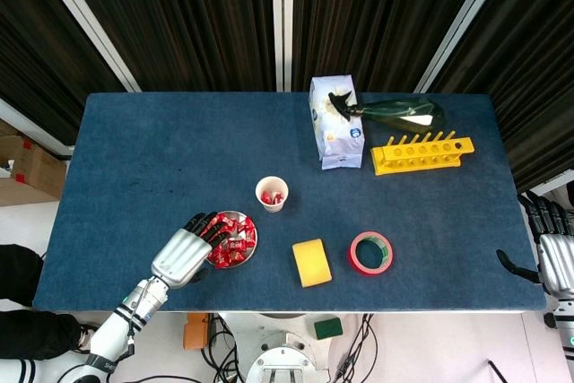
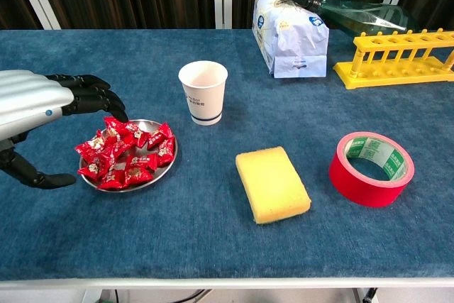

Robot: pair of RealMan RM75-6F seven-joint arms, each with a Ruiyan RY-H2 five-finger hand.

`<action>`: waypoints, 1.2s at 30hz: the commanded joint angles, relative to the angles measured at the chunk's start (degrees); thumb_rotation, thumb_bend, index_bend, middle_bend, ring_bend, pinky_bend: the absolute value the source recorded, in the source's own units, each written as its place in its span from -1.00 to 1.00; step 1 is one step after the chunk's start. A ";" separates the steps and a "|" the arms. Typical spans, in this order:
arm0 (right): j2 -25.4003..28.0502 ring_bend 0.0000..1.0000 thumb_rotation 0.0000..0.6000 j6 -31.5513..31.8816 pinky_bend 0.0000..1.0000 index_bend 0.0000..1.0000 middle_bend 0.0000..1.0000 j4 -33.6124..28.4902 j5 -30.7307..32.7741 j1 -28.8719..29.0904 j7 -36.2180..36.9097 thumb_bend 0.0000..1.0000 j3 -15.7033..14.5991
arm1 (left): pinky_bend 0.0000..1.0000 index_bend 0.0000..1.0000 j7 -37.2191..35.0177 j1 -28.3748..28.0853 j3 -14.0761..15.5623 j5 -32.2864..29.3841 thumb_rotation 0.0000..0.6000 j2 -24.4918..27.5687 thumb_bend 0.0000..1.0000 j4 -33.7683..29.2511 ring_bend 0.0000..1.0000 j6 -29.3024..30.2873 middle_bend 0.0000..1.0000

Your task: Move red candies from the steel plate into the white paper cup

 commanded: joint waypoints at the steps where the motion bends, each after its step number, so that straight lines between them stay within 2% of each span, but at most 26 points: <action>1: 0.10 -1.00 1.00 -0.10 -1.00 -0.97 -1.00 -0.05 -0.16 0.02 0.15 -0.52 -0.07 | -0.76 -0.58 1.08 -0.37 -0.95 -1.40 1.00 -0.82 -0.59 0.31 -0.97 -0.79 -0.71; 13: 0.40 -1.00 1.00 -1.51 -1.00 -0.97 -0.99 -0.43 -0.01 0.40 -0.48 -0.52 -0.43 | -0.76 -0.51 1.30 -0.60 -2.35 -2.72 1.00 -4.33 -0.58 3.73 -0.97 -1.85 -0.56; 22: 0.26 -1.00 1.00 -1.38 -1.00 -0.97 -0.99 -0.46 0.21 0.33 -0.66 -0.52 -0.28 | -0.76 -0.29 2.59 -0.61 -2.64 -1.75 1.00 -6.49 -0.52 6.73 -0.97 -1.57 -0.38; 30: 0.32 -1.00 1.00 -1.64 -1.00 -0.97 -0.99 -0.44 0.32 0.40 -0.73 -0.52 -0.30 | -0.77 -0.19 7.87 -0.82 -3.29 -5.65 1.00 -7.27 -0.48 7.36 -0.93 -1.79 -0.29; 36: 0.33 -1.00 1.00 -1.91 -1.00 -0.97 -0.99 -0.46 0.47 0.50 -0.80 -0.52 -0.26 | -0.77 -0.11 7.49 -0.82 -3.42 -5.45 1.00 -7.79 -0.47 7.26 -0.90 -1.57 -0.25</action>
